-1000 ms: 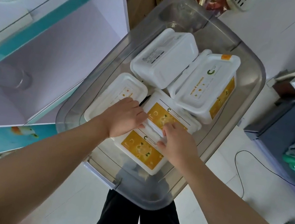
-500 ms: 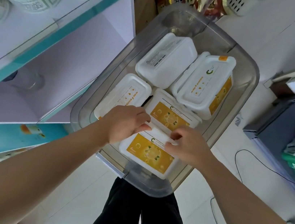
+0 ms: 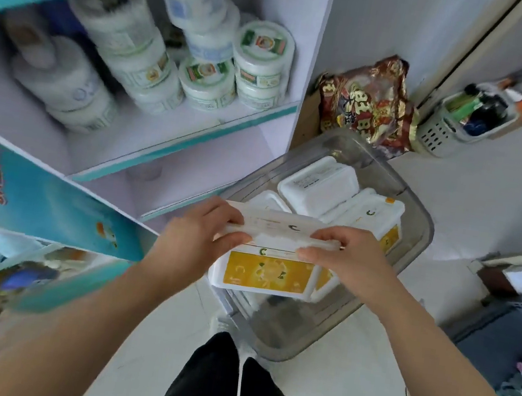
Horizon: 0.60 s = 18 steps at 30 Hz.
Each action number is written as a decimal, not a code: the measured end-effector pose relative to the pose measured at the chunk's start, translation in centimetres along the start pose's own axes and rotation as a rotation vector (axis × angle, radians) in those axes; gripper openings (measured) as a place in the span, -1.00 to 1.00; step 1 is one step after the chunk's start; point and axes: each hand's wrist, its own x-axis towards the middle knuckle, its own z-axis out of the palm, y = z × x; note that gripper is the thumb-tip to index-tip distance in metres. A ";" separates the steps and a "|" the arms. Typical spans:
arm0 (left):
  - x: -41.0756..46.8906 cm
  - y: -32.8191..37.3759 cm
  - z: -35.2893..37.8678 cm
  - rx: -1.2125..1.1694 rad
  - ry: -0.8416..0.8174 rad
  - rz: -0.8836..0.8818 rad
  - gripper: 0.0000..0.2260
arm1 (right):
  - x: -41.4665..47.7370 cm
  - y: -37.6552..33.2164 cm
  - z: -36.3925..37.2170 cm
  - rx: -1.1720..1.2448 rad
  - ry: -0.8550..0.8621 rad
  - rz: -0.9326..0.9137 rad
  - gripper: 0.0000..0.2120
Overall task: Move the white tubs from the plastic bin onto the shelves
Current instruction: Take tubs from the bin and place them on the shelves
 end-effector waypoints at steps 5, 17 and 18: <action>-4.7 2.9 -6.4 -0.045 0.311 -0.153 -0.65 | -3.1 -6.3 0.5 -0.037 -0.021 -0.213 -0.76; -20.0 3.9 -23.7 -0.365 0.827 -0.534 -0.66 | -11.7 -25.3 12.1 -0.213 -0.251 -0.812 -0.72; -21.2 3.6 -25.2 -0.352 0.873 -0.540 -0.68 | -12.2 -27.0 13.6 -0.230 -0.272 -0.860 -0.72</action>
